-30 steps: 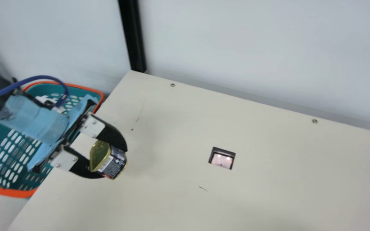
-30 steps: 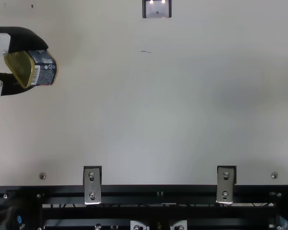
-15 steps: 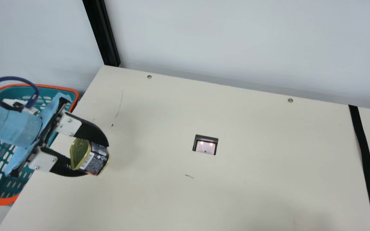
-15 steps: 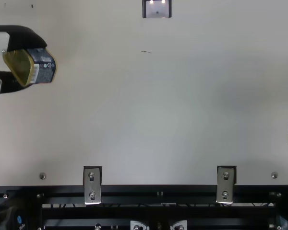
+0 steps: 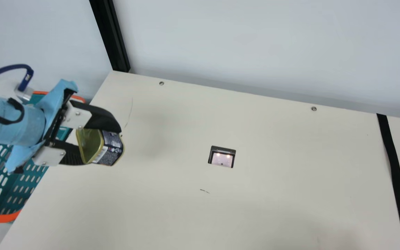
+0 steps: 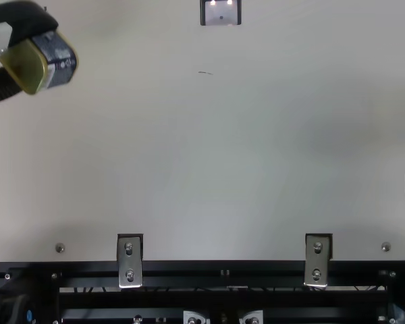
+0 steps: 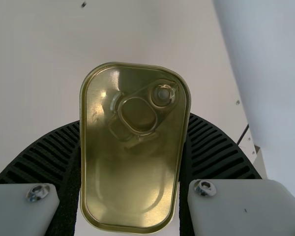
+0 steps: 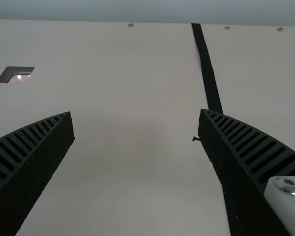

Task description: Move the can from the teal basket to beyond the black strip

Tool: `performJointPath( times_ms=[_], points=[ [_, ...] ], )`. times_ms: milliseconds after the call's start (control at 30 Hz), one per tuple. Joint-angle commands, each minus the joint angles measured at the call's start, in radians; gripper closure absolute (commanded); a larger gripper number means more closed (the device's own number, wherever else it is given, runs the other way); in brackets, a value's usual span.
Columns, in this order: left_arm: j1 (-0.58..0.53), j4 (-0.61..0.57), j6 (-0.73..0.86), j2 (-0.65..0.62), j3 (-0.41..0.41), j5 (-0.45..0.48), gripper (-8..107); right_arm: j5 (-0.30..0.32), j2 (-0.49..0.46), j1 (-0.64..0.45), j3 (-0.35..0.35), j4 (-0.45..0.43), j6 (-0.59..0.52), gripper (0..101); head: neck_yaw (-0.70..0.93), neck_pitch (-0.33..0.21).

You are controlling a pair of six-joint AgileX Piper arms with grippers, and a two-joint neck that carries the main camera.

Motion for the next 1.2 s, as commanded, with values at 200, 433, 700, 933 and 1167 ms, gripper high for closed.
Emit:
performJointPath(
  times_ms=[200, 433, 700, 933, 1167],
  points=[
    [-0.136, 0.108, 0.003, -0.115, 0.014, -0.204, 89, 0.0, 0.0, 0.0, 0.0, 0.0, 0.0, 0, -0.004, -0.002],
    [-0.248, 0.251, -0.013, -0.164, 0.063, -0.38, 89, 0.0, 0.0, 0.0, 0.0, 0.0, 0.0, 0, -0.004, -0.002],
    [-0.366, 0.333, -0.023, -0.179, 0.131, -0.542, 89, 0.0, 0.0, 0.0, 0.0, 0.0, 0.0, 0, -0.004, -0.002],
    [-0.468, 0.275, 0.043, -0.156, 0.211, -0.653, 89, 0.0, 0.0, 0.0, 0.0, 0.0, 0.0, 0, -0.004, -0.002],
    [-0.491, 0.238, 0.089, -0.126, 0.26, -0.697, 89, 0.0, 0.0, 0.0, 0.0, 0.0, 0.0, 0, -0.004, -0.002]
  ],
)
